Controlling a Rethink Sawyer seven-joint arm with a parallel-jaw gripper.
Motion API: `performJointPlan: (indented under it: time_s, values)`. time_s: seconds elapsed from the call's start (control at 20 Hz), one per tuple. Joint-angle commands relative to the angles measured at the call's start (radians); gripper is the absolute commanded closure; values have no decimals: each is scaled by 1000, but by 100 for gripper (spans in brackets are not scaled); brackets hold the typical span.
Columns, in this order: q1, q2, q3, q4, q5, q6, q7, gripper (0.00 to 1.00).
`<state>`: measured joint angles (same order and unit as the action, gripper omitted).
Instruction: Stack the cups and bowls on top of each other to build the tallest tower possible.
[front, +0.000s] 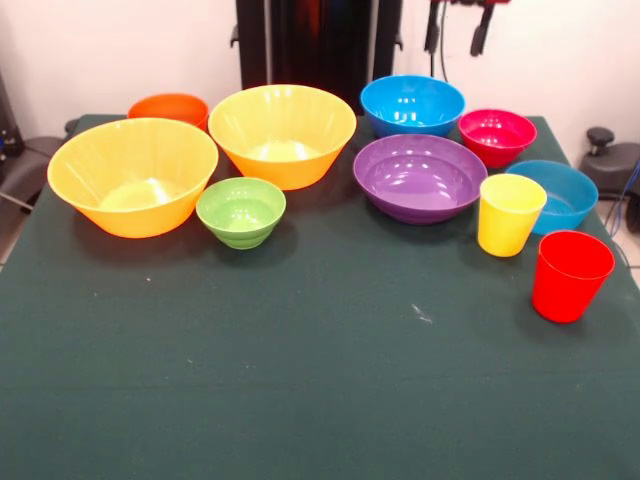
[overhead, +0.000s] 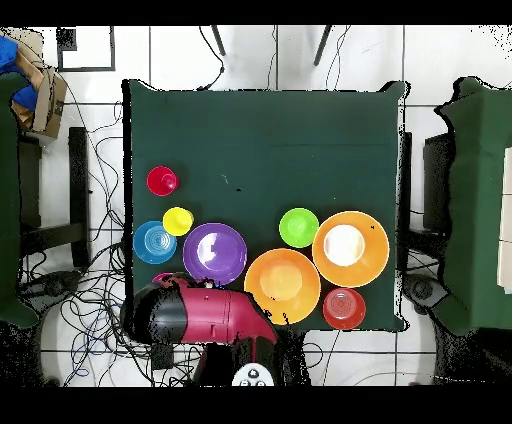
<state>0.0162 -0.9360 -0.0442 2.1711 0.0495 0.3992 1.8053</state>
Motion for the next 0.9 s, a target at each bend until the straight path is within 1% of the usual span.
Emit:
performJointPlan:
  time_s: [0.05, 0.25, 0.6, 0.75, 0.9]
  values:
    - [-13, 181, 46, -52, -33, -132, 132, 0]
    - [-21, 260, 41, -87, -37, -192, 122, 0]
    - [-63, 371, 20, -148, -56, -265, 93, 0]
    - [-81, 420, 6, -186, -69, -287, 77, 0]
    - [-101, 474, -2, -231, -99, -317, 54, 0]
